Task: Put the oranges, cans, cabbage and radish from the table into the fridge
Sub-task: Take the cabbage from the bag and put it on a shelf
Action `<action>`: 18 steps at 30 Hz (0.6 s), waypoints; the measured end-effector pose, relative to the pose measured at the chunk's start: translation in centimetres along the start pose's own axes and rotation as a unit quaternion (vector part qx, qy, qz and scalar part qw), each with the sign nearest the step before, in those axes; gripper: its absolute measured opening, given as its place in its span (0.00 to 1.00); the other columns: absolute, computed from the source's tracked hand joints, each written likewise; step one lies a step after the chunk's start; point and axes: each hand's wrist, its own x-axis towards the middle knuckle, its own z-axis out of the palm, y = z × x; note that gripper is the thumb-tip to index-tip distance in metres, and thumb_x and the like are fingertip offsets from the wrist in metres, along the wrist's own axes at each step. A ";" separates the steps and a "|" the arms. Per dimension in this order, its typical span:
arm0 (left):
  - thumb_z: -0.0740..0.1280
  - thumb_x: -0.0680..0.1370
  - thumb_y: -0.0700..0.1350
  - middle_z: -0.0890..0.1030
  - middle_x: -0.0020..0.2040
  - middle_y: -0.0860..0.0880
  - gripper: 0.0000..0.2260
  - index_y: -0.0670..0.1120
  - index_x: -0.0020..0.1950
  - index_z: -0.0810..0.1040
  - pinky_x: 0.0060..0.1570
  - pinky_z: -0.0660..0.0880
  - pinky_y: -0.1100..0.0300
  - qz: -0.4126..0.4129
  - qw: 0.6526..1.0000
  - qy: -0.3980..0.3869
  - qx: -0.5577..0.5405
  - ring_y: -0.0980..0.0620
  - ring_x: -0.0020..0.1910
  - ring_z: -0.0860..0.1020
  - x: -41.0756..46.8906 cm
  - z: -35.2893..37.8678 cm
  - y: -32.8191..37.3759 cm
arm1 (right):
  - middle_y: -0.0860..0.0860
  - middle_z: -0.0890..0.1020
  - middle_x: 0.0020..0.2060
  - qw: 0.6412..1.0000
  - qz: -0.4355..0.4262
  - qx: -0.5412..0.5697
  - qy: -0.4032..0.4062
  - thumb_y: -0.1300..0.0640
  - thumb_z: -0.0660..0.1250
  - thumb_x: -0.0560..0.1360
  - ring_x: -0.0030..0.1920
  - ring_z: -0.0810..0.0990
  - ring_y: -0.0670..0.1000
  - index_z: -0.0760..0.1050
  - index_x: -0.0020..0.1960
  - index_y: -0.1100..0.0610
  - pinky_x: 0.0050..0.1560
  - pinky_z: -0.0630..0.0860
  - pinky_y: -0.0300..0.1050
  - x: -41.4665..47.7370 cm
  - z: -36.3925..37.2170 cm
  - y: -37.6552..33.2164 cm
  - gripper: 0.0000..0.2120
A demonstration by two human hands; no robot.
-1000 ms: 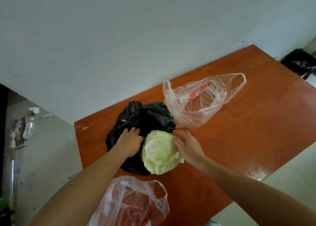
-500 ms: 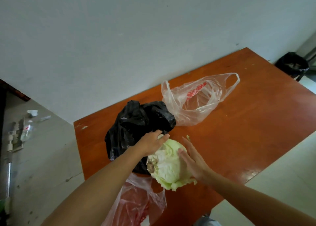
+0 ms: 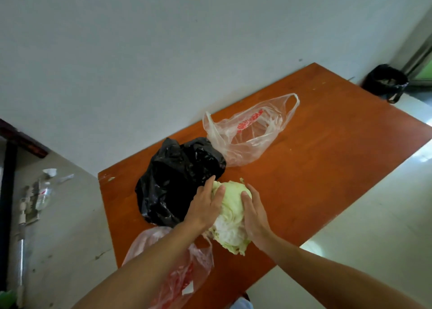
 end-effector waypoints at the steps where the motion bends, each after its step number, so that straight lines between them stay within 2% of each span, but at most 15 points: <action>1: 0.50 0.79 0.65 0.66 0.70 0.46 0.28 0.56 0.76 0.56 0.64 0.64 0.52 0.019 1.000 0.016 -0.007 0.45 0.68 0.68 -0.7 0.5 1.1 | 0.47 0.73 0.65 1.000 -0.025 0.002 0.008 0.26 0.52 0.68 0.59 0.77 0.51 0.60 0.68 0.30 0.58 0.77 0.58 -0.5 -1.2 -0.2 0.29; 4: 0.47 0.74 0.69 0.73 0.62 0.49 0.30 0.55 0.69 0.65 0.59 0.69 0.54 0.083 0.995 0.046 -0.030 0.49 0.60 0.73 -2.6 2.3 5.2 | 0.44 0.70 0.67 0.996 -0.083 -0.009 0.037 0.24 0.52 0.67 0.63 0.74 0.50 0.60 0.68 0.31 0.60 0.76 0.57 -2.7 -5.8 -1.9 0.31; 6: 0.49 0.73 0.69 0.75 0.53 0.51 0.25 0.56 0.59 0.69 0.54 0.73 0.52 0.131 0.988 0.058 -0.058 0.50 0.52 0.76 -3.8 3.9 8.4 | 0.43 0.67 0.69 0.991 -0.117 -0.037 0.059 0.24 0.50 0.67 0.64 0.72 0.48 0.58 0.71 0.34 0.62 0.75 0.54 -4.5 -9.5 -2.9 0.35; 7: 0.50 0.73 0.69 0.76 0.52 0.51 0.23 0.56 0.58 0.70 0.53 0.75 0.51 0.148 0.984 0.062 -0.078 0.51 0.50 0.77 -4.3 4.9 10.2 | 0.43 0.67 0.70 0.987 -0.137 -0.049 0.073 0.23 0.49 0.66 0.64 0.71 0.47 0.58 0.72 0.35 0.63 0.74 0.54 -5.4 -11.6 -3.3 0.37; 9: 0.52 0.74 0.68 0.76 0.55 0.51 0.23 0.56 0.61 0.70 0.54 0.75 0.49 0.183 0.975 0.064 -0.106 0.53 0.52 0.76 -5.7 7.2 14.2 | 0.44 0.66 0.71 0.976 -0.173 -0.071 0.110 0.22 0.49 0.66 0.65 0.71 0.48 0.57 0.72 0.35 0.63 0.74 0.54 -7.4 -16.2 -4.1 0.37; 13: 0.53 0.75 0.65 0.76 0.57 0.52 0.26 0.52 0.65 0.70 0.55 0.75 0.50 0.272 0.948 0.071 -0.148 0.54 0.55 0.76 -8.5 12.9 22.9 | 0.46 0.66 0.72 0.936 -0.245 -0.153 0.204 0.27 0.49 0.70 0.64 0.70 0.47 0.57 0.74 0.39 0.64 0.70 0.50 -11.8 -26.6 -5.8 0.35; 15: 0.53 0.75 0.65 0.75 0.58 0.53 0.24 0.54 0.65 0.69 0.55 0.76 0.51 0.307 0.934 0.057 -0.171 0.55 0.56 0.75 -9.7 16.1 27.3 | 0.45 0.65 0.72 0.910 -0.273 -0.197 0.244 0.28 0.48 0.71 0.66 0.70 0.48 0.57 0.73 0.39 0.64 0.71 0.53 -13.8 -32.2 -6.5 0.33; 18: 0.52 0.75 0.66 0.75 0.58 0.56 0.24 0.55 0.65 0.68 0.55 0.76 0.51 0.343 0.916 0.029 -0.206 0.60 0.55 0.75 -11.1 21.1 33.6 | 0.44 0.64 0.73 0.884 -0.277 -0.243 0.289 0.28 0.47 0.71 0.65 0.71 0.49 0.57 0.74 0.42 0.62 0.72 0.51 -16.2 -40.0 -7.1 0.35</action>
